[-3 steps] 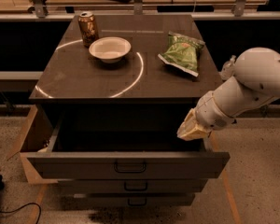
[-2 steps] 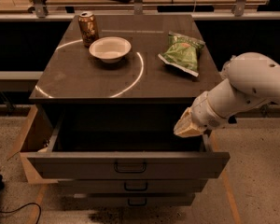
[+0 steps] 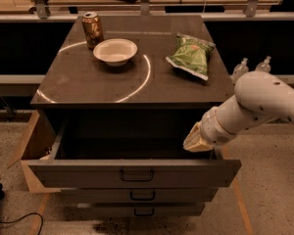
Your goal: Open top drawer
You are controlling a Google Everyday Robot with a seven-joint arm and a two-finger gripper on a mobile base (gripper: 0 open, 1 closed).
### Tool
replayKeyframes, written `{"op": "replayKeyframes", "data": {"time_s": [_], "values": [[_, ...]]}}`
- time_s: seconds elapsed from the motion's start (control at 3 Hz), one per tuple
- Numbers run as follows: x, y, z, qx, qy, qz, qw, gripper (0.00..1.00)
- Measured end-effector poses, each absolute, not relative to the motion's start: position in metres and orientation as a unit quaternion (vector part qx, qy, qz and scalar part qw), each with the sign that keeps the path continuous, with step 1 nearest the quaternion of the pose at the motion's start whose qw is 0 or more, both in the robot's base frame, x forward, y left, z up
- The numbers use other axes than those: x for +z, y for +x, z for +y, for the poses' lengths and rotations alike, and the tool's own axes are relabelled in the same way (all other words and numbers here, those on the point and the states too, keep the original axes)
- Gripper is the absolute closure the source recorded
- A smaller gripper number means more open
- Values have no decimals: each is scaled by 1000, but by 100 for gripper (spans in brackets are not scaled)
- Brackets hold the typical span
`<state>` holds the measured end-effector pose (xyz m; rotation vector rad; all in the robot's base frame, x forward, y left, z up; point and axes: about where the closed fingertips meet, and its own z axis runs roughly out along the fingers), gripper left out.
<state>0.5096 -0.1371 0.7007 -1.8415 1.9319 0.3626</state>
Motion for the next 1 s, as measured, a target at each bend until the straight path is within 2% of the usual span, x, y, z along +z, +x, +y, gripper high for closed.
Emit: {"op": "replayKeyframes", "data": {"time_s": [1.0], "values": [[676,469,-133,157,-674,701,173,100]]}}
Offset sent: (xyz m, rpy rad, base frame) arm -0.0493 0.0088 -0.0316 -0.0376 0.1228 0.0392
